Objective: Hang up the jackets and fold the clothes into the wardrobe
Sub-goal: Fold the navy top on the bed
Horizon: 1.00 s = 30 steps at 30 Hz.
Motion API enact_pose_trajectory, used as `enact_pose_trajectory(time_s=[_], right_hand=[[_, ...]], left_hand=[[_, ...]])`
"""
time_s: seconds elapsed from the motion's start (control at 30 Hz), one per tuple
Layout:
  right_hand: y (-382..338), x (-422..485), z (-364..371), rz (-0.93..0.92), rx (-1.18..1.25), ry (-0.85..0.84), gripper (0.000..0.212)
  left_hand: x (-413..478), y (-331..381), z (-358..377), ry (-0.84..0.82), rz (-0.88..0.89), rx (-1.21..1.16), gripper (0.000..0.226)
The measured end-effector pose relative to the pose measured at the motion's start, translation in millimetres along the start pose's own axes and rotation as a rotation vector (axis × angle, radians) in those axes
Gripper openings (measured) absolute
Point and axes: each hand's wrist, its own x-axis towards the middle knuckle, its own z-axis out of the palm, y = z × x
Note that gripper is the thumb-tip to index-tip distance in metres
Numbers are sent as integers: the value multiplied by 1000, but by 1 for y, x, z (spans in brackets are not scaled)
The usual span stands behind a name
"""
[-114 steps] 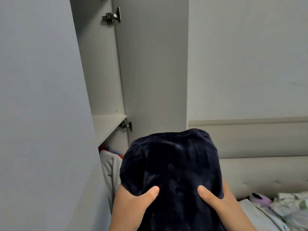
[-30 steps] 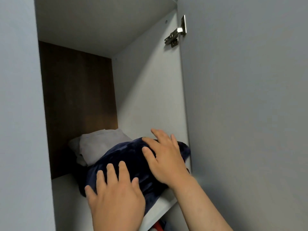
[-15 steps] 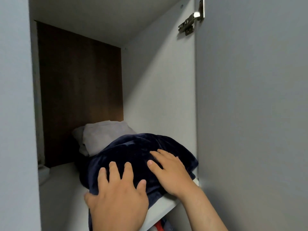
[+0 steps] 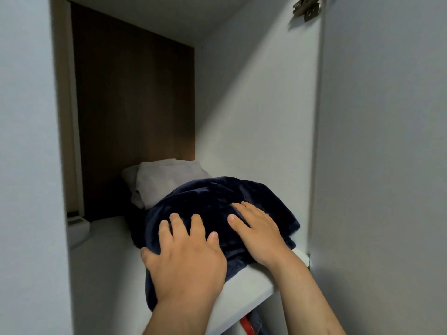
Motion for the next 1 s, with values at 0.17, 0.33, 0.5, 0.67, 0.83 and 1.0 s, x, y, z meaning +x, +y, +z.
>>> enact_pose_trajectory(time_s=[0.17,0.33,0.5,0.67,0.83,1.0], right_hand=[[-1,-11,0,-1,-25,-3,65],[5,-28,1,65,10,21,76],[12,-41,4,106,-24,53,78],[13,-51,7,133,-73,97,80],[15,-66,12,157,-129,154,79],[20,-79,19,113,-126,209,80]], left_hand=[[-4,-3,-1,-10,21,-10,59],[-9,-3,-1,19,51,-37,61],[-14,-5,3,50,85,-11,66],[-22,-6,6,77,120,54,87],[-35,-8,1,12,127,101,112],[-44,-15,-1,-25,191,36,119]])
